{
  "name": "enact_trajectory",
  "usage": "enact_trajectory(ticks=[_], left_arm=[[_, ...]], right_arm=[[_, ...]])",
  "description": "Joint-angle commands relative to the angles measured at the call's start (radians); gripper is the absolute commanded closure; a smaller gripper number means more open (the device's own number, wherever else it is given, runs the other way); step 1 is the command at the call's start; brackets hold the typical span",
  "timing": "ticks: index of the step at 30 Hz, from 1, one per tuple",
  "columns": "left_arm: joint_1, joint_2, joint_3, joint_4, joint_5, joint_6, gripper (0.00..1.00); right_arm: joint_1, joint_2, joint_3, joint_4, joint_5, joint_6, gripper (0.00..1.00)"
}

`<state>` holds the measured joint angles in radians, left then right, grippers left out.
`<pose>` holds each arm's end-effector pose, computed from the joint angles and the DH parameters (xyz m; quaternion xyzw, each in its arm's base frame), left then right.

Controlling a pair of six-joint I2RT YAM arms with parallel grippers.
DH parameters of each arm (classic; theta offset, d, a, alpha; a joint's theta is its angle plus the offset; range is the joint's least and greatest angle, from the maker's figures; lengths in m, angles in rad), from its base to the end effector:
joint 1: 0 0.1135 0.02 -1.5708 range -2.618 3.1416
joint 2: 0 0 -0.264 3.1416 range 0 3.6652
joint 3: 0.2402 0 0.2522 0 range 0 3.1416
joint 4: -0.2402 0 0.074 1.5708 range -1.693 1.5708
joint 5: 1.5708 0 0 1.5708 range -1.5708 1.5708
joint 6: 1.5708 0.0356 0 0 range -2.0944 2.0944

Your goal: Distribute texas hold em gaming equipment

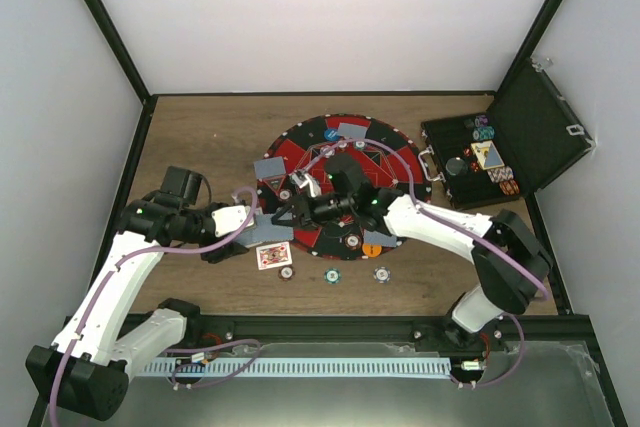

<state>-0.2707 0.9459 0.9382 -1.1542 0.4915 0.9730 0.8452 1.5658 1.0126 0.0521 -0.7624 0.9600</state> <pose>0.1428 -0.0571 0.2890 0.5934 0.7432 -0.1559 0.2669 0.2113 0.2752 0.2519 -0.1435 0.8082 0.5697 0.0419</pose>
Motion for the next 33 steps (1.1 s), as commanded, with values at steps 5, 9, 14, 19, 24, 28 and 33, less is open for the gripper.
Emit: enact_trajectory(ticks=[5, 9, 14, 19, 24, 28, 33], left_arm=[[0.002, -0.012, 0.008, 0.006, 0.028, 0.015, 0.96], [0.002, -0.013, 0.008, 0.006, 0.023, 0.015, 0.96], [0.002, -0.015, 0.008, 0.002, 0.019, 0.018, 0.96], [0.003, -0.011, 0.011, -0.002, 0.027, 0.018, 0.96], [0.002, -0.011, 0.016, -0.007, 0.024, 0.018, 0.96], [0.002, -0.016, 0.008, -0.013, 0.026, 0.019, 0.96], [0.002, -0.023, 0.005, -0.025, 0.02, 0.014, 0.96]], right_arm=[[-0.054, -0.092, -0.013, -0.056, 0.013, -0.026, 0.92], [-0.104, -0.111, -0.004, -0.094, 0.001, -0.053, 0.96], [-0.207, -0.106, -0.009, -0.09, -0.047, -0.071, 0.96], [-0.265, 0.005, 0.052, -0.091, -0.069, -0.106, 0.97], [-0.296, 0.238, 0.236, -0.147, -0.047, -0.161, 0.99], [-0.299, 0.48, 0.507, -0.244, -0.015, -0.204, 0.99], [-0.302, 0.758, 0.867, -0.373, 0.006, -0.208, 0.99]])
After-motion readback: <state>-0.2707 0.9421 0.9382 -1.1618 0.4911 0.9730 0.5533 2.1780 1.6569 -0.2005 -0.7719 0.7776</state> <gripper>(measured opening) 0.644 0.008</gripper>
